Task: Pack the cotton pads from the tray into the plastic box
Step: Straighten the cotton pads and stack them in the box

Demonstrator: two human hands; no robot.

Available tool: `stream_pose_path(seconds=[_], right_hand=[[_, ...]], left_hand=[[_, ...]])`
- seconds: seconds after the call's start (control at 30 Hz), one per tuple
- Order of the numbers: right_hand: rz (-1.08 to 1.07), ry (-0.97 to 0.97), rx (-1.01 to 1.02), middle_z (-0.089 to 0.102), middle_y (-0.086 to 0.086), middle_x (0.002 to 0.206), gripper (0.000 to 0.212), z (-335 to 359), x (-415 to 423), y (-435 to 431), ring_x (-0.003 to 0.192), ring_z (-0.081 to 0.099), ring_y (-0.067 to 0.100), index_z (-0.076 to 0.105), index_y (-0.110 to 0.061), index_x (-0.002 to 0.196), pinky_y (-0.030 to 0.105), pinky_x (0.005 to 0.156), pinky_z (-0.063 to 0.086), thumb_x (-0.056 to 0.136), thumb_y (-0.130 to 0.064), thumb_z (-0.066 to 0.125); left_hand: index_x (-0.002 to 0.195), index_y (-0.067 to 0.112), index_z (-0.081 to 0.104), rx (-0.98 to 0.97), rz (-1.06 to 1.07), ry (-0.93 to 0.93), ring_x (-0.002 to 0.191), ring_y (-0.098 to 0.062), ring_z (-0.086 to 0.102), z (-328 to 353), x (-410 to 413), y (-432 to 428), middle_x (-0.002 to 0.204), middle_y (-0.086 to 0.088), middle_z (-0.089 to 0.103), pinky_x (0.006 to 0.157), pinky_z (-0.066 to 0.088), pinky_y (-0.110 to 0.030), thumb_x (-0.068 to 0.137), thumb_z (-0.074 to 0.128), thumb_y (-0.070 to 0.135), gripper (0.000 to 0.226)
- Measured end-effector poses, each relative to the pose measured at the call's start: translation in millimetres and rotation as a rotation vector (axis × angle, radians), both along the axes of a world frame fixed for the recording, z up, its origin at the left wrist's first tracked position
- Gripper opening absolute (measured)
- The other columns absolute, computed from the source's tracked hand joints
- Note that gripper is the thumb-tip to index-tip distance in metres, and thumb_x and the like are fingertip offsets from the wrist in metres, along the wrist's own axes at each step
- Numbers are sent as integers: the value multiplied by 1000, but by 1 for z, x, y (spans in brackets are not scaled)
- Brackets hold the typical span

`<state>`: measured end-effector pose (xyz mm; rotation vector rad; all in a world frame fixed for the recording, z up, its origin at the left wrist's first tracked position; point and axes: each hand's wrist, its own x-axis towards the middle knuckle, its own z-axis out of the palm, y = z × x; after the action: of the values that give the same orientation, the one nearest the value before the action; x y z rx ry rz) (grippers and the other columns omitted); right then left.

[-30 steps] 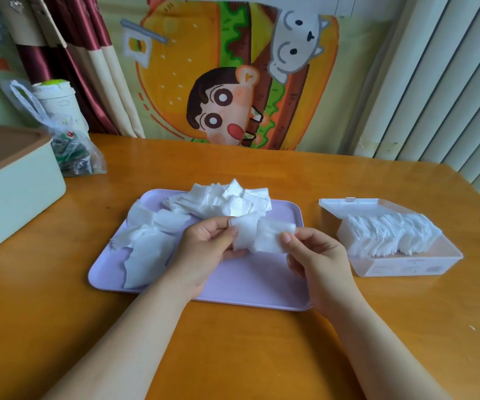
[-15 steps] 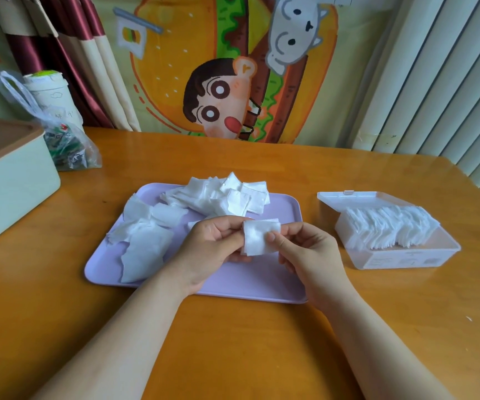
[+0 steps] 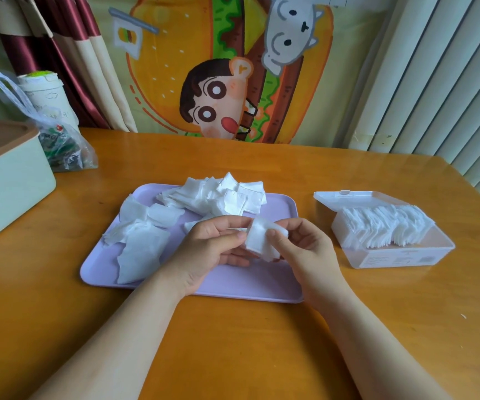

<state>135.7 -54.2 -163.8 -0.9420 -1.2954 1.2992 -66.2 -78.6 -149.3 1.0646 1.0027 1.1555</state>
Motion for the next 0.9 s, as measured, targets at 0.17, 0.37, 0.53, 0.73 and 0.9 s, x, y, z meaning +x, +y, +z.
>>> stream_pose_path(seconds=[0.17,0.37,0.53,0.73,0.9], right_hand=[[-33,-52,28,73,10,88,23,-2,-2,1,80,66,18,76,-19,120,33,71,59,99,-11,73],[-33,-76,35,82,9,92,16,3,-3,-3,73,70,18,83,-13,109,33,68,60,102,-15,69],[-52,-80,-1,82,7,90,16,5,-3,-4,67,69,15,83,-12,110,25,66,58,100,-10,70],[-13,-103,-13,83,6,93,15,4,-4,-3,74,73,17,83,-11,109,28,71,60,96,-10,76],[-125,-148,-15,81,3,98,26,0,-6,0,81,74,19,79,-20,115,35,77,61,91,-8,81]], left_hand=[[131,9,64,28,11,112,86,-30,78,1,4,-2,105,-16,80,71,63,-33,96,71,6,36],[126,7,68,33,80,72,90,-31,78,-5,2,1,102,-18,79,75,62,-31,100,65,1,27],[125,10,69,33,118,43,93,-28,78,-6,2,4,105,-16,79,78,62,-33,102,62,5,25],[123,12,69,81,106,151,93,-23,78,-5,6,2,106,-8,81,73,62,-29,99,66,3,26],[115,23,74,140,191,302,76,-13,71,-7,6,3,97,2,81,68,58,-26,102,63,9,22]])
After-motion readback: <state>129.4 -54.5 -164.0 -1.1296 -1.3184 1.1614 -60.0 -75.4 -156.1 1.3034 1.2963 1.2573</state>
